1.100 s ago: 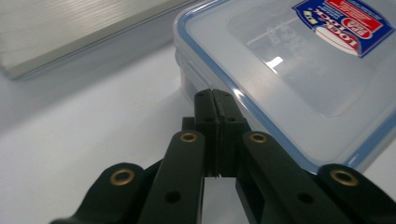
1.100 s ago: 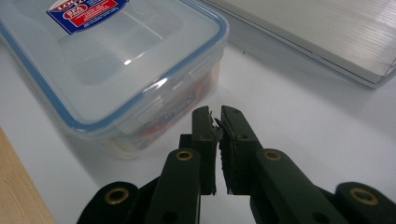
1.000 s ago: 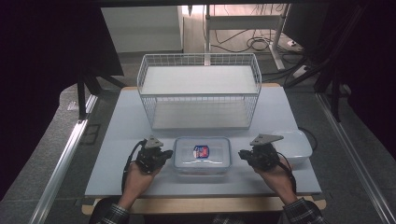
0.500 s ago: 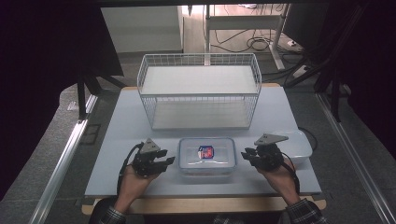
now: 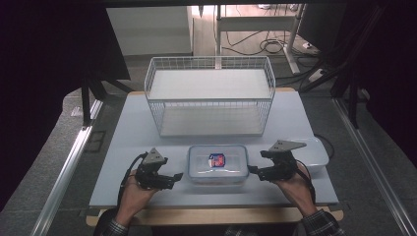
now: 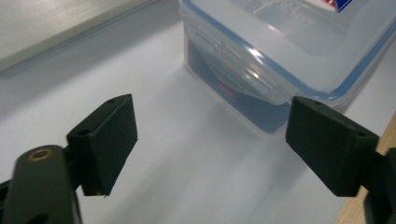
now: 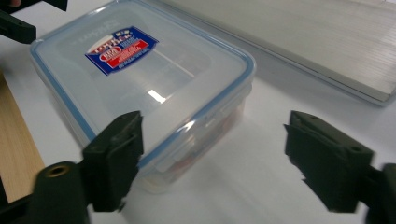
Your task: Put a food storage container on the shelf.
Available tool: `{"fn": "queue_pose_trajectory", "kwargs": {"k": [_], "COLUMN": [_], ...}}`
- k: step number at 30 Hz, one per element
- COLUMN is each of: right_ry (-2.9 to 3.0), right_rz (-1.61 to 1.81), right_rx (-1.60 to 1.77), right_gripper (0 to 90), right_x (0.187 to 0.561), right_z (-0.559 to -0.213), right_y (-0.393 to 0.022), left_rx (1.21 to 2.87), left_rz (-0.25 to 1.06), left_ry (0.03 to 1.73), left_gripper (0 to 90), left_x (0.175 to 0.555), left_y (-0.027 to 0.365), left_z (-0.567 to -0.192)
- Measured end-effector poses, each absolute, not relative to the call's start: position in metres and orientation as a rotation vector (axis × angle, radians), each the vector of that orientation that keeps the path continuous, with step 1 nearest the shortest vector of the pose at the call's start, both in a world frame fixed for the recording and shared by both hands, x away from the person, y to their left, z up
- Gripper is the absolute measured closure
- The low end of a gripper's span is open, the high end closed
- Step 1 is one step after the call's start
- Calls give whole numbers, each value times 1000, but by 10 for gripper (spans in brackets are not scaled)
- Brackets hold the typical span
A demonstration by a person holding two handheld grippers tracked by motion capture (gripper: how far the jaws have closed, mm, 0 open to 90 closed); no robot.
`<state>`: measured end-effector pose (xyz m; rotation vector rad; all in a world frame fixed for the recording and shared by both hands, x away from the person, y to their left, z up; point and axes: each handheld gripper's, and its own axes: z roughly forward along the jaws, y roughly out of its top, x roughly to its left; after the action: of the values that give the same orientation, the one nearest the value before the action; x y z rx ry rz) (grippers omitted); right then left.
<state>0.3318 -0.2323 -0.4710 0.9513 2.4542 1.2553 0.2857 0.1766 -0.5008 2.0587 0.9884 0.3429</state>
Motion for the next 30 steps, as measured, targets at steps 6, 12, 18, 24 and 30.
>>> {"fn": "queue_pose_trajectory", "kwargs": {"k": [6,12,18,24,30], "right_ry": [2460,2464,2477,2504,2543], "right_rz": [1276,1289,1231,1185,1194], "right_rx": [932,913,945,983,1054], "right_gripper": [93,72,19,74,108], "right_x": [333,335,337,342,353], "right_z": [-472,-469,-469,-467,-475], "right_y": [-226,-220,-211,-204,-202], "left_rx": [2064,2086,2091,2072,2068], "left_rz": [409,353,251,198,135], "left_ry": [944,919,945,937,949], "left_gripper": [107,91,53,60,57], "left_x": [290,297,309,320,334], "left_y": [176,164,156,147,140], "left_z": [-497,-490,-489,-488,-496]}}
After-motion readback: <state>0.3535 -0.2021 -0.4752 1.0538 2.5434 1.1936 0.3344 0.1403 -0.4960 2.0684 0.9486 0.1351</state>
